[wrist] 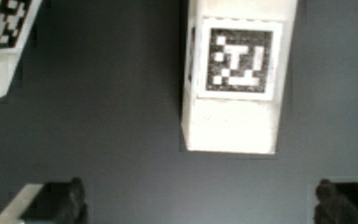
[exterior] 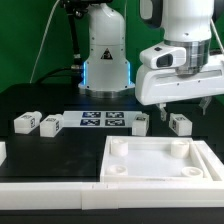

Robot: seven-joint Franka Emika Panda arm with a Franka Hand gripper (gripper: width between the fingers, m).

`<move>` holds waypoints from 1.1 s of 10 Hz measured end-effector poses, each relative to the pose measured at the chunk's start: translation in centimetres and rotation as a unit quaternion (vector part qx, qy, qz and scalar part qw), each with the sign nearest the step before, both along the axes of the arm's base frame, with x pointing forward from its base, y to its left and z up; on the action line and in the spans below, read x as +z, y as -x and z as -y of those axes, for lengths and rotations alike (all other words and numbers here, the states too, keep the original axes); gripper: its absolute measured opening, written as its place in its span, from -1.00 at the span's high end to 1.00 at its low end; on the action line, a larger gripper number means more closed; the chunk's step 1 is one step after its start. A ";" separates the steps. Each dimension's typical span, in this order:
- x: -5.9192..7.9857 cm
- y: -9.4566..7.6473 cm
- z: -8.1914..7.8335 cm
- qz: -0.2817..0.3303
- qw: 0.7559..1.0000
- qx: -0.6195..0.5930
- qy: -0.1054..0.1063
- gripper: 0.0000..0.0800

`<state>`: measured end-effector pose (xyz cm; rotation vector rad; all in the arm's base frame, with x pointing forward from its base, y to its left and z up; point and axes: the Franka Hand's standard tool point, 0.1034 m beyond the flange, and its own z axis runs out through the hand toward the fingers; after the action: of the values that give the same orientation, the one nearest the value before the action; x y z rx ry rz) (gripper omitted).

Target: Assemble one leg

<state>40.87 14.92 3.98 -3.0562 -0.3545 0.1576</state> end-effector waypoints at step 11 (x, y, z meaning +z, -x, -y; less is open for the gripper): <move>-2.7 3.1 -0.6 -0.402 0.911 0.016 0.090 -0.62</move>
Offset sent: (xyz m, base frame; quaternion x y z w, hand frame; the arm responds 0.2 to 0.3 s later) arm -0.0139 -0.0030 -0.0069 -0.0597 -0.2658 0.0483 0.9610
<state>37.77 15.52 1.30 -2.8056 -0.3284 1.4464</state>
